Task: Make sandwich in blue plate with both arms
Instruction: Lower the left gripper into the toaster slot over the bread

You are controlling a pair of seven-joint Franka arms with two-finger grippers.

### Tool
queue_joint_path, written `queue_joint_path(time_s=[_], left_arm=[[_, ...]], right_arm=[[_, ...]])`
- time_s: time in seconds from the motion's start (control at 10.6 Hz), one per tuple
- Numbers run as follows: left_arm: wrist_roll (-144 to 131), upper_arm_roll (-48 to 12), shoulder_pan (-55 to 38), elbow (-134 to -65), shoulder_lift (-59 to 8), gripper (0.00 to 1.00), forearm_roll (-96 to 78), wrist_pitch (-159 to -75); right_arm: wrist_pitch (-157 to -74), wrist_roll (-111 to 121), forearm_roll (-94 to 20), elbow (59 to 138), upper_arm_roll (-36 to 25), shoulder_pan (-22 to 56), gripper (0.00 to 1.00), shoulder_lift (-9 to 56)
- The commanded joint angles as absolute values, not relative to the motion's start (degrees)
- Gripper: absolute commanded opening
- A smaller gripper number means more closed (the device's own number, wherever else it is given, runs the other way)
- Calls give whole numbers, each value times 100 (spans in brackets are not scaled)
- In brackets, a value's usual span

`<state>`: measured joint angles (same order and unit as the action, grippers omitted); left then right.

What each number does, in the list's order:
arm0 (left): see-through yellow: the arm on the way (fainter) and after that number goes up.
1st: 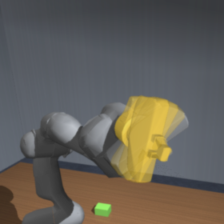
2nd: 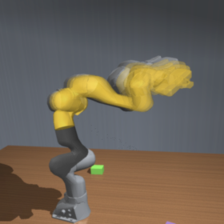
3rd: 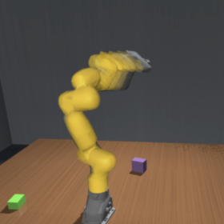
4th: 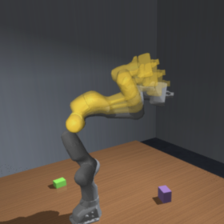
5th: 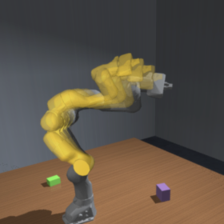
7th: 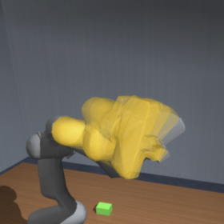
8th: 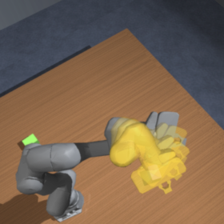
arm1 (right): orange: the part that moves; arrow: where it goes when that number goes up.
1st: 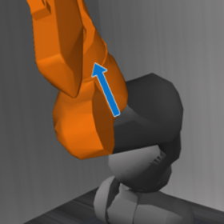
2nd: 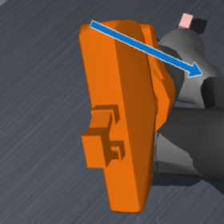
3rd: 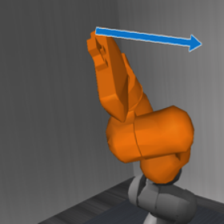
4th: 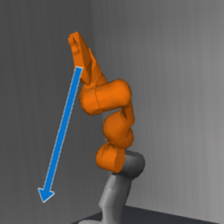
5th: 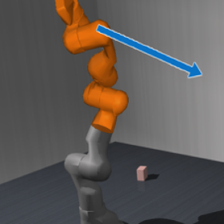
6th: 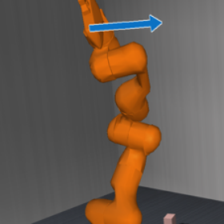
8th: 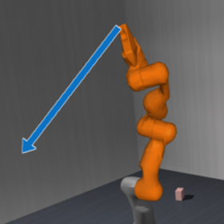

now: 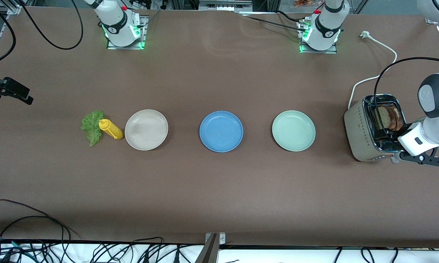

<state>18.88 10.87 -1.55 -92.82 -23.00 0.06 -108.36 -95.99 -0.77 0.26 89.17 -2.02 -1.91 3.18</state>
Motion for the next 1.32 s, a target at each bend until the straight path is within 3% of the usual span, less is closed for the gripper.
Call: queue_joint_path(time_s=[0.0,0.56,0.85,1.22], left_arm=[[2240,1169,-44,-9325,-2381,100,-324,-10872],[2189,1178,-35,-9343,-2426,99,-334,-10706],[2153,1187,-44,-9343,-2399,74,-466,-10398],[2214,1292,-35,-9343,-2391,72,-475,-10275]], right_arm=[[-9501,-44,44,8833,-193,-185,100,308],[-9501,-44,44,8833,-193,-185,100,308],[-9501,-44,44,8833,-193,-185,100,308],[-9501,-44,44,8833,-193,-185,100,308]])
